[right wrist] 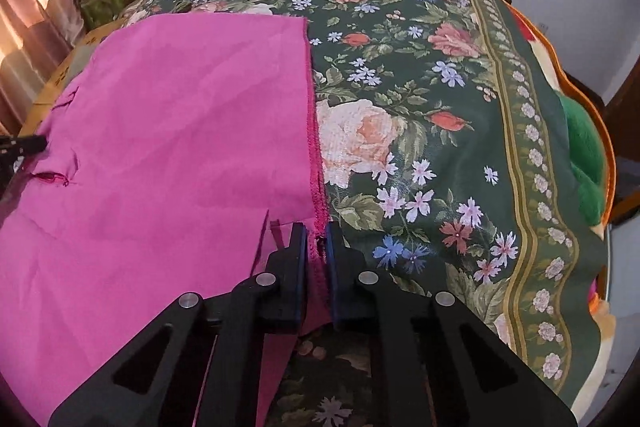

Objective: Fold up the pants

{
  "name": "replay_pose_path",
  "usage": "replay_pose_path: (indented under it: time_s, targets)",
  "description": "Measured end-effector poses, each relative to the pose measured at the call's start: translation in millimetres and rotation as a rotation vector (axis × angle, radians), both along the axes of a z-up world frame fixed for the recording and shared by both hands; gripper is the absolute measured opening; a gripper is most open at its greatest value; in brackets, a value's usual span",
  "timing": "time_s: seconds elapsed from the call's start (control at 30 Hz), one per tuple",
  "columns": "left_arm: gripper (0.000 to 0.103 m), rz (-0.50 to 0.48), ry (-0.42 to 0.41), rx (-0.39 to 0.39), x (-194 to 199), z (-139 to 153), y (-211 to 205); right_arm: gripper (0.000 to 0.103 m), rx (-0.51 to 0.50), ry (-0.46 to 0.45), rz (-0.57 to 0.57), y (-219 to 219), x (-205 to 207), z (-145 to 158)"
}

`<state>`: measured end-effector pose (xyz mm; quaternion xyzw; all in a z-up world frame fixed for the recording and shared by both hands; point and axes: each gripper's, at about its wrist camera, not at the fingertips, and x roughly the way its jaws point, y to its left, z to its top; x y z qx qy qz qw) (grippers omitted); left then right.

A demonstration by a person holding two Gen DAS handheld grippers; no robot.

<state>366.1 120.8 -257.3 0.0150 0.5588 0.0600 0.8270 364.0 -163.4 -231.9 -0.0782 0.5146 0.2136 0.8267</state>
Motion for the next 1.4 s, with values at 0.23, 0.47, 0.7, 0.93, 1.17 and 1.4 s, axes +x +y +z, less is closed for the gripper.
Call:
replay_pose_path:
  time_s: [0.23,0.47,0.7,0.93,1.17,1.4]
  targets:
    - [0.009,-0.062,0.018,0.003,1.5,6.2,-2.4,0.009,-0.011,0.001,0.001,3.6,-0.6,3.7]
    - [0.047,0.040,-0.094,-0.046,-4.7,41.2,29.0,0.025,0.006,-0.026,-0.051,-7.1,-6.2,29.9]
    - [0.070,0.047,-0.209,0.005,4.3,72.9,46.9,0.066,0.071,-0.180,-0.060,-8.4,-10.5,86.0]
    - [0.081,0.067,-0.239,-0.021,31.2,76.7,69.6,0.084,0.132,-0.248,-0.063,15.9,21.8,110.0]
    - [0.081,0.087,-0.168,-0.120,65.0,39.5,84.9,0.084,0.105,-0.185,-0.039,51.7,63.1,80.4]
    - [0.081,0.141,-0.065,-0.245,86.3,-5.3,92.6,0.082,0.092,-0.066,-0.062,74.1,109.6,31.6]
